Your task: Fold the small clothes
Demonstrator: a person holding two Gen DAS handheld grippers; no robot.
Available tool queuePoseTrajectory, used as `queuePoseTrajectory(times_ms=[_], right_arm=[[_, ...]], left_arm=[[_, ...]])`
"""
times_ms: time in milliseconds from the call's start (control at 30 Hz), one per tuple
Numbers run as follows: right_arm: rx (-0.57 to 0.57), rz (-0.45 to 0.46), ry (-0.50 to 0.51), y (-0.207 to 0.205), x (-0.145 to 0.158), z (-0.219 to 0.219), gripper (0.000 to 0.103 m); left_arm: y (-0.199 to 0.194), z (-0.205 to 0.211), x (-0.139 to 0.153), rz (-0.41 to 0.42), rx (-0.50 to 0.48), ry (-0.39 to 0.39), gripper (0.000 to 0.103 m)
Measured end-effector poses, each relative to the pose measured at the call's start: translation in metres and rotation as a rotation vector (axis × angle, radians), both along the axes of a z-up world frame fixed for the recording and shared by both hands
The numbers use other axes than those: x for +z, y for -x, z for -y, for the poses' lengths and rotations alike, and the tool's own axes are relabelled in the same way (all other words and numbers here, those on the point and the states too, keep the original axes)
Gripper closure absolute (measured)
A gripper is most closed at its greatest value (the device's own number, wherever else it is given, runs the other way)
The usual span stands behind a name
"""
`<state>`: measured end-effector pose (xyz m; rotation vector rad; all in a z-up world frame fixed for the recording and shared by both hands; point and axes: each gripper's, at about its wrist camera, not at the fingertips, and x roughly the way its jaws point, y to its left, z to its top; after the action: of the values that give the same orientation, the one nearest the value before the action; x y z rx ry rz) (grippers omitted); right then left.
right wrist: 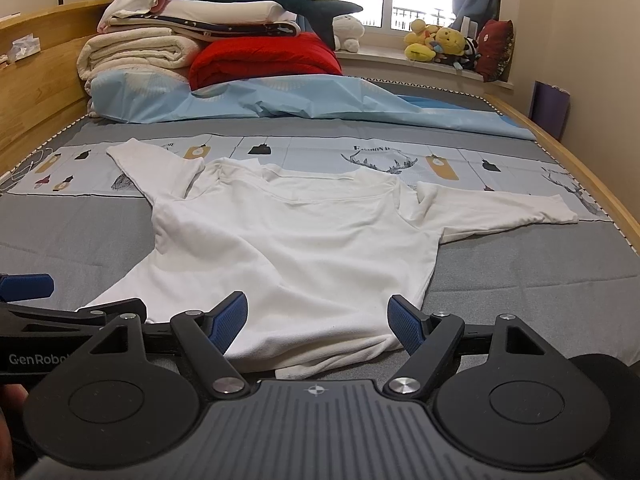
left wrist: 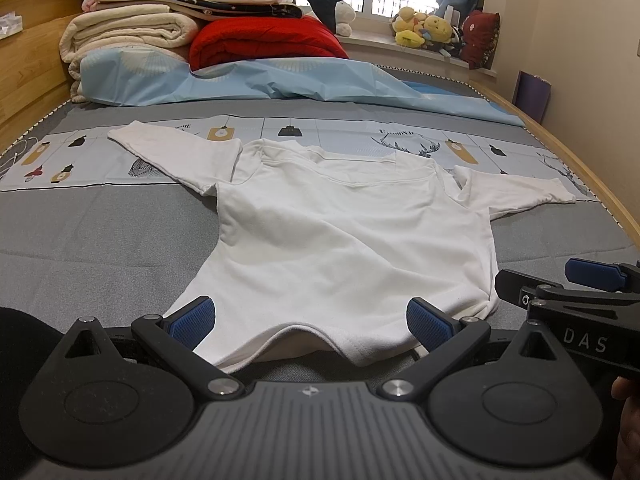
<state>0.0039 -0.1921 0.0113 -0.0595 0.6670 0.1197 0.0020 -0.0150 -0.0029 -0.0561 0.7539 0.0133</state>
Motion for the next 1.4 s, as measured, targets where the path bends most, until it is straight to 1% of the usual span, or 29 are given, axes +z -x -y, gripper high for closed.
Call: queuePoseTrajectory(times_ms=[33, 133, 233, 400, 500, 567, 633, 700, 733, 800, 833, 900, 933, 1000, 1033, 1067, 1100, 1133, 1233, 1267, 1333, 1400], right_arm=[[0.0, -0.001, 0.006, 0.0, 0.0, 0.0, 0.024], [0.0, 0.025, -0.019, 0.001, -0.003, 0.0, 0.024], [0.0, 0.015, -0.016, 0.001, -0.004, 0.0, 0.024], [0.016, -0.002, 0.0, -0.005, -0.007, 0.002, 0.029], [0.01, -0.025, -0.01, -0.012, -0.011, 0.006, 0.031], [-0.014, -0.029, 0.004, -0.018, -0.015, 0.008, 0.031], [-0.037, -0.046, 0.005, -0.025, -0.02, 0.011, 0.031], [-0.058, -0.051, -0.004, -0.032, -0.022, 0.016, 0.03], [-0.067, -0.05, -0.008, -0.034, -0.022, 0.019, 0.03], [-0.081, -0.043, -0.026, -0.04, -0.021, 0.027, 0.031], [-0.086, -0.039, -0.035, -0.042, -0.02, 0.032, 0.031], [-0.098, -0.038, -0.083, -0.049, -0.016, 0.044, 0.032], [-0.106, -0.047, -0.119, -0.055, -0.013, 0.052, 0.034], [-0.113, -0.079, -0.182, -0.071, -0.01, 0.067, 0.051], [-0.118, -0.077, -0.175, -0.079, -0.008, 0.072, 0.054], [-0.124, -0.06, -0.159, -0.091, -0.005, 0.08, 0.059], [-0.13, -0.041, -0.147, -0.104, -0.003, 0.088, 0.067], [-0.138, -0.011, -0.124, -0.115, 0.003, 0.096, 0.07], [-0.165, 0.018, -0.122, -0.159, 0.008, 0.122, 0.072], [-0.164, 0.012, -0.119, -0.173, 0.006, 0.127, 0.072], [-0.153, 0.007, -0.113, -0.201, -0.003, 0.135, 0.072], [-0.144, -0.006, -0.111, -0.225, -0.016, 0.138, 0.071]], left_arm=[[0.0, 0.0, 0.0, 0.0, 0.001, 0.001, 0.001], [0.0, 0.002, -0.001, -0.004, 0.001, -0.001, 0.001], [0.0, 0.006, -0.002, -0.007, -0.006, -0.012, 0.001], [-0.004, 0.011, -0.005, -0.011, -0.021, -0.043, 0.001], [-0.008, 0.012, -0.005, -0.006, -0.033, -0.03, 0.003], [-0.012, 0.013, -0.006, -0.001, -0.048, -0.024, 0.005], [-0.018, 0.017, -0.008, 0.003, -0.063, -0.03, 0.01], [-0.024, 0.02, -0.01, 0.0, -0.078, -0.027, 0.024], [-0.026, 0.021, -0.012, -0.002, -0.085, -0.021, 0.028], [-0.031, 0.021, -0.013, -0.01, -0.106, 0.014, 0.052], [-0.034, 0.02, -0.013, -0.016, -0.127, 0.049, 0.057], [-0.04, 0.021, -0.011, -0.024, -0.163, 0.096, 0.071], [-0.044, 0.021, -0.009, -0.028, -0.181, 0.114, 0.074], [-0.053, 0.02, -0.004, -0.029, -0.212, 0.143, 0.077], [-0.059, 0.02, -0.001, -0.028, -0.222, 0.145, 0.077], [-0.067, 0.02, 0.003, -0.024, -0.231, 0.139, 0.079], [-0.078, 0.019, 0.008, -0.018, -0.239, 0.129, 0.081], [-0.089, 0.018, 0.013, -0.012, -0.245, 0.121, 0.081], [-0.128, 0.009, 0.024, 0.012, -0.241, 0.082, 0.081], [-0.144, 0.003, 0.025, 0.015, -0.232, 0.073, 0.081], [-0.175, -0.009, 0.021, 0.009, -0.211, 0.065, 0.081], [-0.209, -0.026, 0.009, -0.013, -0.171, 0.066, 0.081]])
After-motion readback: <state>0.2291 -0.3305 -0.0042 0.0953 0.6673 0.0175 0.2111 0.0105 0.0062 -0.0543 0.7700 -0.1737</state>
